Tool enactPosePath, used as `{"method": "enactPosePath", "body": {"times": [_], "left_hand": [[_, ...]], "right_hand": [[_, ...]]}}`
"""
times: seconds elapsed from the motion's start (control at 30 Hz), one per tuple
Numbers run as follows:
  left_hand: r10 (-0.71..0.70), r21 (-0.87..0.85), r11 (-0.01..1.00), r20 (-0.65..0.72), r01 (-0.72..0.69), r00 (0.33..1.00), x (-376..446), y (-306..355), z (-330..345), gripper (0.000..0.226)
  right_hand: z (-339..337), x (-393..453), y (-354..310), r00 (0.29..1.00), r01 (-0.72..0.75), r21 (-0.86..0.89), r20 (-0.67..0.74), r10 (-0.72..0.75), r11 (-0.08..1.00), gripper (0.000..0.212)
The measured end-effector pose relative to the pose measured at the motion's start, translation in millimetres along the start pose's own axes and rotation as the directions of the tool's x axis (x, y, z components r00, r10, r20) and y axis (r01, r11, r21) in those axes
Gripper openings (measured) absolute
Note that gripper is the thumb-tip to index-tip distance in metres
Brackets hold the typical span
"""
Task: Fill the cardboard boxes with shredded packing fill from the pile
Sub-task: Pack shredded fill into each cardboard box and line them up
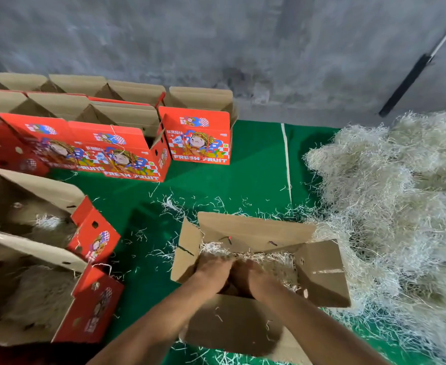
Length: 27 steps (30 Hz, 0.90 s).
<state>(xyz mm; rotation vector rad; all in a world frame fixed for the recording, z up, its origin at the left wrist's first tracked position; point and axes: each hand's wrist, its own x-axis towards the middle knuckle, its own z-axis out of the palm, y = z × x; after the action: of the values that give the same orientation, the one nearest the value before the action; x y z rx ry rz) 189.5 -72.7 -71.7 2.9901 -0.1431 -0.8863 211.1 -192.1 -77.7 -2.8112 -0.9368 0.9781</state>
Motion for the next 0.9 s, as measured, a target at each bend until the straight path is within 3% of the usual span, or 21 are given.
{"method": "enactPosePath", "body": {"times": [0.07,0.2,0.3,0.37,0.4,0.47,0.57,0.67,0.77,0.9], "left_hand": [[0.053,-0.046,0.998,0.003,-0.053,0.999,-3,-3,5,0.071],[0.08,-0.285,0.956,0.04,-0.066,0.996,2,-13,5,0.066],[0.094,-0.369,0.926,0.039,-0.073,0.995,8,-20,10,0.06],[0.082,-0.475,0.877,0.006,-0.069,0.997,14,-19,16,0.069],[0.055,-0.541,0.84,-0.004,-0.048,0.999,16,-16,15,0.065],[-0.021,-0.644,0.765,-0.002,0.015,1.0,18,-13,14,0.065],[-0.087,-0.748,0.657,0.049,0.094,0.995,23,-13,13,0.088],[-0.043,-0.875,0.484,0.002,0.022,0.999,18,-14,2,0.067],[-0.013,-0.92,0.361,-0.166,-0.15,0.986,1,-19,-18,0.049],[0.067,-0.824,0.505,-0.261,-0.258,0.963,-25,-27,-38,0.028]], "right_hand": [[-6,-4,4,0.989,0.033,0.068,-0.145,-0.022,0.997,0.041],[-4,6,12,0.957,-0.129,0.343,-0.202,0.207,0.931,0.027],[3,13,29,0.969,-0.104,0.246,-0.195,0.154,0.964,0.018],[3,9,37,0.988,-0.091,0.036,-0.123,0.094,0.995,0.028],[4,8,45,0.987,-0.106,0.02,-0.119,0.108,0.994,0.037],[6,0,58,0.976,-0.138,0.151,-0.15,0.161,0.979,0.048],[6,-17,74,0.963,-0.111,0.388,-0.186,0.196,0.915,0.042],[7,-32,71,0.912,-0.073,0.514,-0.312,0.266,0.854,0.047],[5,-45,60,0.909,-0.112,0.577,-0.27,0.319,0.809,0.056],[-8,-55,60,0.861,-0.241,0.346,-0.356,0.364,0.907,0.052]]}}
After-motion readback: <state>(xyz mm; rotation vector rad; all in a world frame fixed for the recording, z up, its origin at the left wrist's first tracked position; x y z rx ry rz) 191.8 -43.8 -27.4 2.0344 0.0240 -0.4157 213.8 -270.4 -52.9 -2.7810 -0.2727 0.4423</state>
